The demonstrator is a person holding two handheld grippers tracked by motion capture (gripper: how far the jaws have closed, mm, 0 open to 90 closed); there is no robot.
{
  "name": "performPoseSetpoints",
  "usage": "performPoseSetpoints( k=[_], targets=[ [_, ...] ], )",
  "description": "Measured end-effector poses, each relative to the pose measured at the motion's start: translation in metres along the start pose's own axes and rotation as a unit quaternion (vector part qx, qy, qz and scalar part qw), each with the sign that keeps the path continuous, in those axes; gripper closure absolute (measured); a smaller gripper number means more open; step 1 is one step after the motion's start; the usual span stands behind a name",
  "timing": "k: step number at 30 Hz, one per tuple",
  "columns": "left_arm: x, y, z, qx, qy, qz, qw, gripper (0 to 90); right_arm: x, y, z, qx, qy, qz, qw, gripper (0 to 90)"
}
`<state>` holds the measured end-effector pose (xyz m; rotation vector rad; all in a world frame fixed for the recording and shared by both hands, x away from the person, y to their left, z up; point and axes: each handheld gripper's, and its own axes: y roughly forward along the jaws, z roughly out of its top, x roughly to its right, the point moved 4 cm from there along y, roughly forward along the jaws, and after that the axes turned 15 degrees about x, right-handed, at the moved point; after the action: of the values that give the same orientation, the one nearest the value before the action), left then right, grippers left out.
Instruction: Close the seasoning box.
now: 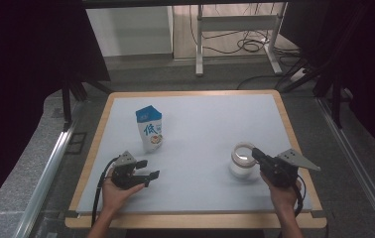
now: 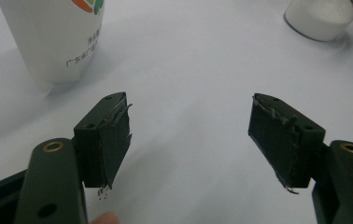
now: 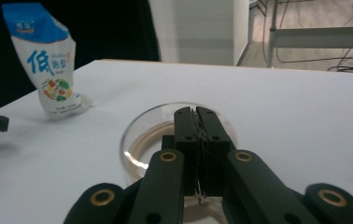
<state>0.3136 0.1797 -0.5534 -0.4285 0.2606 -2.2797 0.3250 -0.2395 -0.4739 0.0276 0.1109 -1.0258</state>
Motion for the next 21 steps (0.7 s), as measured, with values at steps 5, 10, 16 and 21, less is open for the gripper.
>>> performPoseSetpoints(
  k=[5, 10, 16, 21],
  targets=[
    [-0.002, -0.001, 0.000, 0.000, -0.002, 0.002, 1.0000, 29.1, 0.021, -0.013, 0.003, 0.008, 0.001, -0.016, 0.9998, 77.5],
    [-0.003, -0.002, 0.000, 0.001, -0.003, 0.004, 1.0000, 29.1, 0.047, -0.026, 0.000, 0.003, 0.000, -0.043, 0.9991, 62.8],
    [-0.006, -0.003, 0.000, 0.002, -0.005, 0.008, 1.0000, 29.1, 0.074, -0.030, -0.017, -0.036, 0.000, -0.055, 0.9978, 49.1],
    [-0.009, -0.003, -0.001, 0.002, -0.008, 0.014, 0.9999, 29.1, 0.084, -0.025, -0.033, -0.069, -0.013, -0.066, 0.9953, 44.5]
  ],
)
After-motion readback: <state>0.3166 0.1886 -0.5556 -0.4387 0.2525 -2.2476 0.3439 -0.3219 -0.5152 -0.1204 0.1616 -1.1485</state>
